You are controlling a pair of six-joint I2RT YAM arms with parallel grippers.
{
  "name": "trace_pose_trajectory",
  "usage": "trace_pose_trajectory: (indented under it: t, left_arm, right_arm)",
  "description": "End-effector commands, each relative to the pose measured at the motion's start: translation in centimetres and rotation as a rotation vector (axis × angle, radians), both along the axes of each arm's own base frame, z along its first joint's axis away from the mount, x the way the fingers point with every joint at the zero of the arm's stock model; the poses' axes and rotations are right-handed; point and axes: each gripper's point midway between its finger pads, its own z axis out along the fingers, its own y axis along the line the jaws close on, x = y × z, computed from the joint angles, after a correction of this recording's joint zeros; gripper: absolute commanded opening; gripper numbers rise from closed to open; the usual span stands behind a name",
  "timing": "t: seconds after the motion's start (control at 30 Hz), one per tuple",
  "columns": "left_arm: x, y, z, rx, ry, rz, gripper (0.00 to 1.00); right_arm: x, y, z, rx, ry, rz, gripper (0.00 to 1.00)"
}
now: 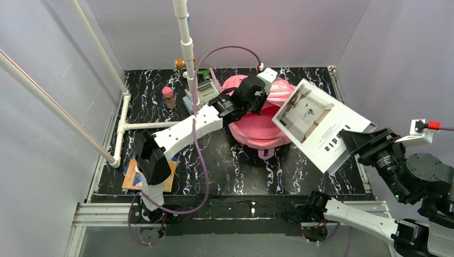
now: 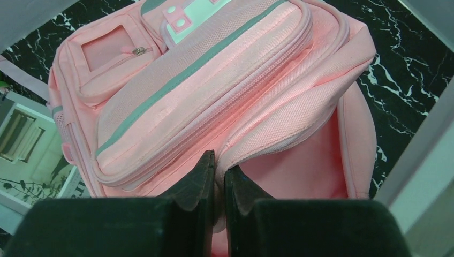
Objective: Pack the student bag
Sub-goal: Place the book in the student bag.
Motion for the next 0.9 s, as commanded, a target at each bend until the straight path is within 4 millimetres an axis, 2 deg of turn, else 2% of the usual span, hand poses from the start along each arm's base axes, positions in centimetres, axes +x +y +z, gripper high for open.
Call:
trace_pose_trajectory:
  t: [0.0,0.2,0.3,0.47,0.63,0.77,0.87]
  left_arm:
    - [0.1,-0.9,3.5,-0.166,0.058,0.052,0.0]
    - [0.4,-4.0,5.4,-0.289,0.115,-0.02,0.0]
    - [0.1,-4.9,6.7,-0.328,0.115,-0.06,0.0]
    - [-0.5,-5.0,8.0,-0.345,0.105,-0.103,0.0]
    - [-0.9,-4.1,9.2,-0.336,0.069,-0.113,0.0]
    - [-2.0,-4.3,10.1,-0.356,0.081,-0.166,0.0]
    - [-2.9,-4.6,10.8,-0.386,0.1,-0.208,0.0]
  right_arm:
    - [-2.2,1.7,-0.9,0.295,0.046,0.136,0.01]
    - [-3.9,0.8,-4.0,0.389,0.164,0.171,0.01]
    - [-3.8,1.5,-5.7,0.401,0.219,0.152,0.01]
    - [-1.7,2.3,-8.4,0.438,0.264,0.007,0.01]
    - [0.7,1.7,-9.1,0.53,0.214,-0.174,0.01]
    - [1.9,1.8,-9.0,0.631,0.18,-0.262,0.01]
    - [2.6,2.2,-9.7,0.689,0.186,-0.321,0.01]
